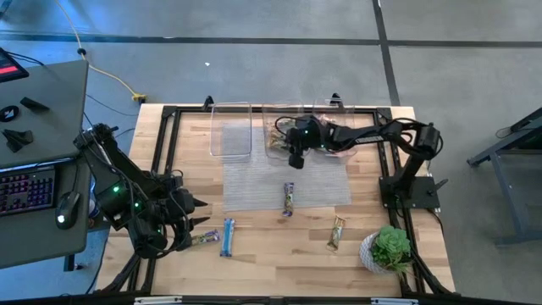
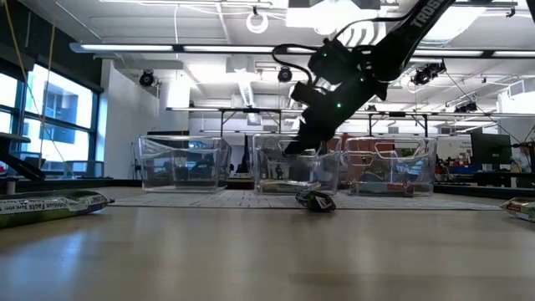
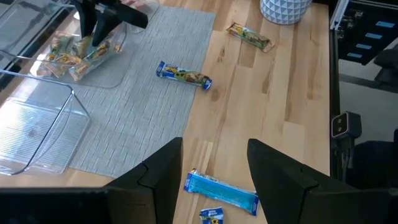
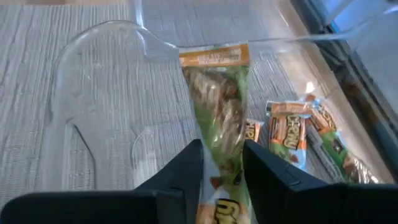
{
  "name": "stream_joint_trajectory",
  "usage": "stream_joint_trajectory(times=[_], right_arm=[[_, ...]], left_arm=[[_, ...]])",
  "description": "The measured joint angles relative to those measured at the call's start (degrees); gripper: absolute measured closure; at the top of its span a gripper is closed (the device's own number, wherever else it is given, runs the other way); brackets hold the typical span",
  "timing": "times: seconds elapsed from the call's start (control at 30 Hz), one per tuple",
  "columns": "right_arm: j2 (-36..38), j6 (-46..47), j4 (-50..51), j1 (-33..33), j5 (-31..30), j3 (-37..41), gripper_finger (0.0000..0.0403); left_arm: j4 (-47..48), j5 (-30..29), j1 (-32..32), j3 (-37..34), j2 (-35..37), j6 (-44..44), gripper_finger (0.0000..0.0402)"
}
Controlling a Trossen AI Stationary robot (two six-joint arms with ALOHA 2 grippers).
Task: Pick and place Granola Bars by type
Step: Put the orange granola bar into the middle transparent bin
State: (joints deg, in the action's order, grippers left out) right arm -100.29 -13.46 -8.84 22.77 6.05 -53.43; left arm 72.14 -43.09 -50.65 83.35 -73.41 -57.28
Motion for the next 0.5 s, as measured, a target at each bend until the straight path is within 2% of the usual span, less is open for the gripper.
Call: stream_joint_trajectory(times=[0.3,0.4,0.5], right_arm=[[0.1,-3.0,2.1,-2.8,-5.7,-3.7,0.0252],[1.4,-4.7,8.7,-5.0,-7.1,-8.9,0.0243],[3.4,-4.8,20.4,-9.0,-7.0,-16.7,0.0241]], left_arm=[[0.0,0.2,0.0,0.0,0.0,0.0,0.0227],[0.0,0.3,0.0,0.0,0.0,0.0,0.0227],[0.0,0.4,0.0,0.0,0.0,0.0,0.0227]])
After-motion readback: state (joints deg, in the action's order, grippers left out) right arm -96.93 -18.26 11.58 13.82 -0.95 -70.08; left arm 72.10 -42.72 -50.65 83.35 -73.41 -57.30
